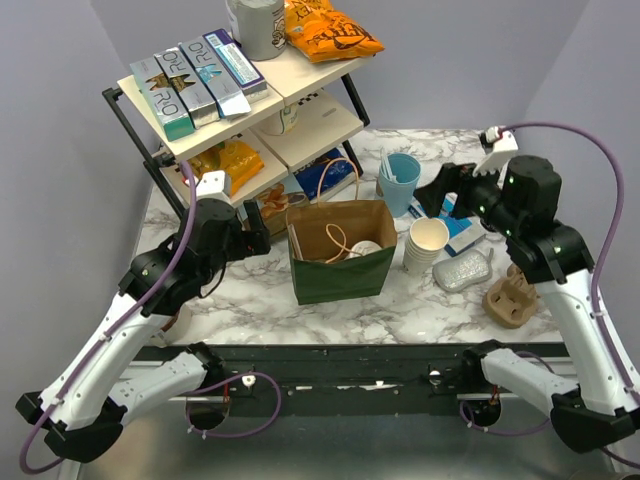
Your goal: Pack the takeout coffee
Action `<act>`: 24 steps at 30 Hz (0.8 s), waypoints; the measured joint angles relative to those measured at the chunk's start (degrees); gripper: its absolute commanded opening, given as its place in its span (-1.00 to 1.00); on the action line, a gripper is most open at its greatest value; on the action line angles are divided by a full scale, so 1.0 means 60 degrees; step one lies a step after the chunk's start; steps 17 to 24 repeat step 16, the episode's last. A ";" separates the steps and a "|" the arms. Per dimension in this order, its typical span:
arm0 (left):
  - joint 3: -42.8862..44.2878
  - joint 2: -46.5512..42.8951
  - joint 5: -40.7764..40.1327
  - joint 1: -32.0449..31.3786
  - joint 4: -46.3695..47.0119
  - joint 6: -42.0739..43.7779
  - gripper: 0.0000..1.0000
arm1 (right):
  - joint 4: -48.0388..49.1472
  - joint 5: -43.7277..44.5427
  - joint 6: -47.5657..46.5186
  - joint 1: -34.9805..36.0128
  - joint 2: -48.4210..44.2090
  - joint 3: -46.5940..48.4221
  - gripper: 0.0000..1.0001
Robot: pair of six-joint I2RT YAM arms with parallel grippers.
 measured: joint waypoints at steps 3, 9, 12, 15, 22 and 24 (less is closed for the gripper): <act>0.0004 0.0044 -0.0062 0.0000 0.0000 0.0000 0.98 | 0.0317 0.0444 0.0171 -0.0087 -0.0933 -0.1494 1.00; -0.0058 0.0029 -0.0189 0.0000 0.0036 -0.0055 0.98 | 0.1144 0.1825 0.0674 -0.0087 -0.2419 -0.3617 1.00; -0.0211 -0.0026 -0.0306 0.0000 0.0025 -0.0164 0.98 | 0.1377 0.2809 0.0812 -0.0091 -0.3206 -0.4521 1.00; -0.0419 -0.0026 -0.0463 0.0000 -0.0007 -0.0357 0.98 | 0.1399 0.3650 0.0841 -0.0095 -0.3548 -0.4783 1.00; -0.0474 -0.0026 -0.0495 0.0000 -0.0036 -0.0419 0.98 | 0.1443 0.3829 0.0841 -0.0095 -0.3574 -0.4779 1.00; -0.0474 -0.0026 -0.0495 0.0000 -0.0036 -0.0419 0.98 | 0.1443 0.3829 0.0841 -0.0095 -0.3574 -0.4779 1.00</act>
